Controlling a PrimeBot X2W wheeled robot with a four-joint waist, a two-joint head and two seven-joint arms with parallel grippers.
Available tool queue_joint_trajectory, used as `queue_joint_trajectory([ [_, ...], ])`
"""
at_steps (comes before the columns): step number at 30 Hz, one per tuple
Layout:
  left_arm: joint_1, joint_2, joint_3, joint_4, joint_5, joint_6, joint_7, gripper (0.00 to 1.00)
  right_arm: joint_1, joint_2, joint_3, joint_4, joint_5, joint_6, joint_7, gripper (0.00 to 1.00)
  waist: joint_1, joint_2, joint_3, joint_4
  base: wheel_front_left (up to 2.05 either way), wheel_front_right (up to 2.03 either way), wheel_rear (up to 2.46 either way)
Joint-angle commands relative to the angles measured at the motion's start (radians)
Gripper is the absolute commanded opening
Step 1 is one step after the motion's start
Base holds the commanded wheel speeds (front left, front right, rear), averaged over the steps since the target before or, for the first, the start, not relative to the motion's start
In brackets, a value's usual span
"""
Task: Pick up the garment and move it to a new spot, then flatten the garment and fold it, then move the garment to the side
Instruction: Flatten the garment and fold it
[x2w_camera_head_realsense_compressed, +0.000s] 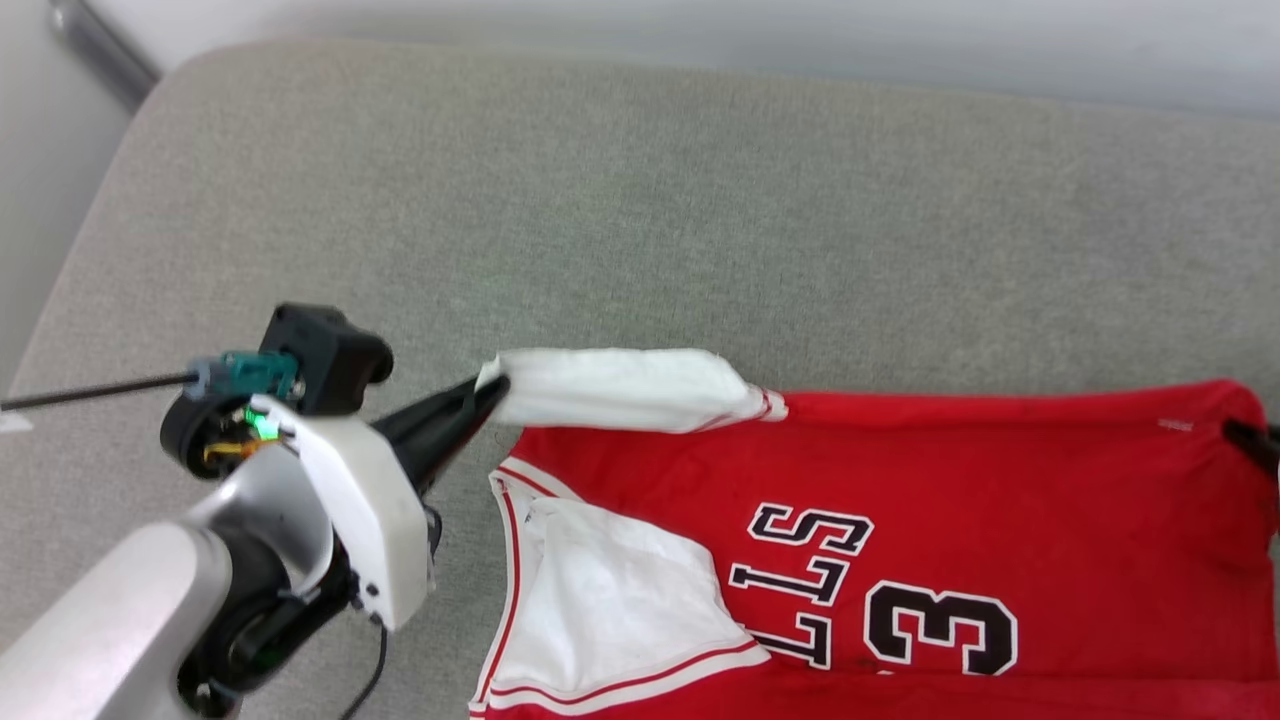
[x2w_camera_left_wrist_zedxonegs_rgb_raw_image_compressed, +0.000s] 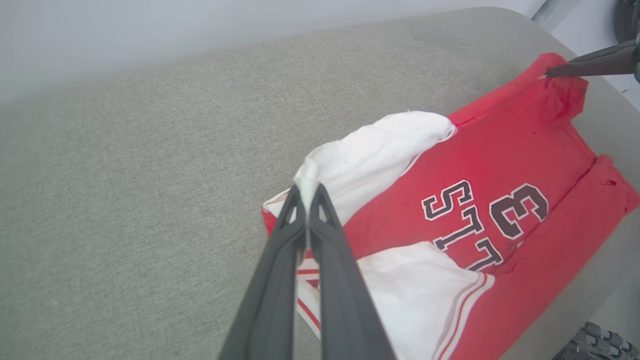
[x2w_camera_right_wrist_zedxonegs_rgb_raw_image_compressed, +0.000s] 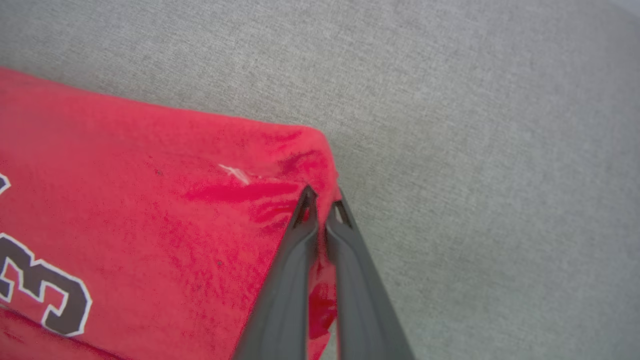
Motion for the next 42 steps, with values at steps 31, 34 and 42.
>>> queue_joint_trajectory([
  [31,0.375,0.025,-0.120,0.119,-0.081,0.032,-0.015,0.00,0.480,0.087,-0.049,-0.062,-0.025,-0.001,-0.046,0.00,0.0001,-0.0001,-0.127,-0.020,0.00,0.00,0.00],
  [34,0.362,0.004,-0.132,0.156,-0.067,0.020,-0.028,0.06,0.474,0.073,-0.037,-0.031,-0.016,-0.001,-0.083,0.85,0.0001,-0.0001,-0.128,-0.019,0.00,0.00,0.00],
  [42,0.369,-0.023,-0.131,0.190,-0.055,0.011,-0.083,1.00,0.451,0.076,-0.039,-0.026,0.051,-0.001,-0.117,1.00,0.0001,-0.0001,-0.173,-0.034,0.00,0.00,0.00],
])
